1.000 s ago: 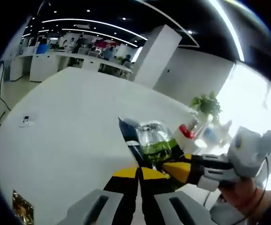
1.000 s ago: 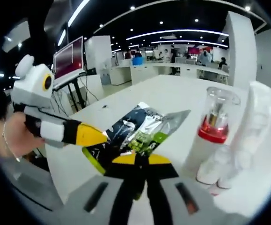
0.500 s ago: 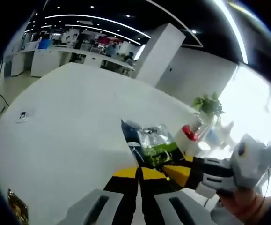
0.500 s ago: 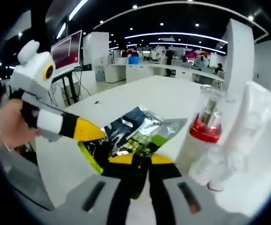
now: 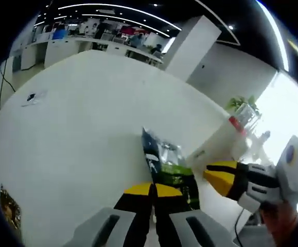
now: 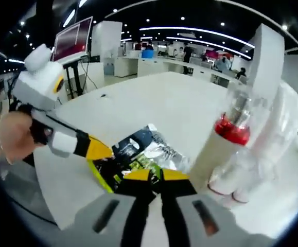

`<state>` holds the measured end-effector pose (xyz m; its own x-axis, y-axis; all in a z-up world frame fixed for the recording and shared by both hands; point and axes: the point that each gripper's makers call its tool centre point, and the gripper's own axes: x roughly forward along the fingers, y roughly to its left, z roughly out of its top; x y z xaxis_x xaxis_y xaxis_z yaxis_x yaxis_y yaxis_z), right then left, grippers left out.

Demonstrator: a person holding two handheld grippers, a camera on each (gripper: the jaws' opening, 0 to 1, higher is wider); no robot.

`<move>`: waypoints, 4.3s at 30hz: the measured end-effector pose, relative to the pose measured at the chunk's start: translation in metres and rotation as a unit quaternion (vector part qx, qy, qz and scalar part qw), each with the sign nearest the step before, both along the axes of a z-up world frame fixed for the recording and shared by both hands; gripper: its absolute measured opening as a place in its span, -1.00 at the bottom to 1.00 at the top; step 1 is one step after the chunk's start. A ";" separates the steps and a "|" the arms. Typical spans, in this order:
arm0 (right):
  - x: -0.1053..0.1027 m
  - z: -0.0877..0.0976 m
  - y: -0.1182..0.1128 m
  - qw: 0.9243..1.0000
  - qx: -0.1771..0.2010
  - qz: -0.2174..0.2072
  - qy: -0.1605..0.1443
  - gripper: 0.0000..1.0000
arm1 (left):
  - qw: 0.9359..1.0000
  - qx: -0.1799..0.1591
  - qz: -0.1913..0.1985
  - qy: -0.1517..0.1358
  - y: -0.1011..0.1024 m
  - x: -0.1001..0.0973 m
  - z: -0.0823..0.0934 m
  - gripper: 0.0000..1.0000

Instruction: Arrange the skincare products in the storage area until every visible bottle or jar stands upright without overlapping.

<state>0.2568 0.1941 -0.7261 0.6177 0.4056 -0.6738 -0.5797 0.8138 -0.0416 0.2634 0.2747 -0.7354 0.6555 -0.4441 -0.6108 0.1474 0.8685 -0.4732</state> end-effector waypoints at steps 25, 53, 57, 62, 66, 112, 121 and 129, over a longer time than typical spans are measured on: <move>-0.017 -0.035 -0.011 0.997 -0.040 -0.009 0.072 -0.96 | 0.986 0.134 -0.085 -0.039 -0.002 0.001 -0.021 -0.86; -0.017 -0.035 -0.012 0.997 -0.041 -0.017 0.070 -0.96 | 0.961 0.202 -0.176 -0.073 -0.007 -0.006 -0.024 -0.98; -0.017 -0.035 -0.011 0.997 -0.038 -0.019 0.069 -0.96 | 0.959 0.207 -0.177 -0.082 -0.007 -0.006 -0.024 -0.98; -0.016 -0.035 -0.012 0.997 -0.036 -0.019 0.065 -0.96 | 0.960 0.211 -0.166 -0.081 0.000 -0.004 -0.024 -0.98; -0.017 -0.035 -0.011 0.997 -0.037 -0.020 0.064 -0.96 | 0.962 0.212 -0.156 -0.074 0.007 -0.002 -0.023 -0.98; 0.134 0.086 0.276 0.960 0.142 0.239 -0.025 -0.49 | 0.965 0.225 0.067 -0.114 0.286 0.113 0.069 -0.62; 0.163 0.023 0.289 0.973 0.124 0.194 0.038 -0.42 | 0.970 0.238 -0.004 -0.044 0.285 0.139 -0.005 -0.97; 0.163 -0.006 0.293 0.973 0.111 0.194 0.056 -0.42 | 0.975 0.218 -0.013 -0.038 0.282 0.154 -0.023 -0.97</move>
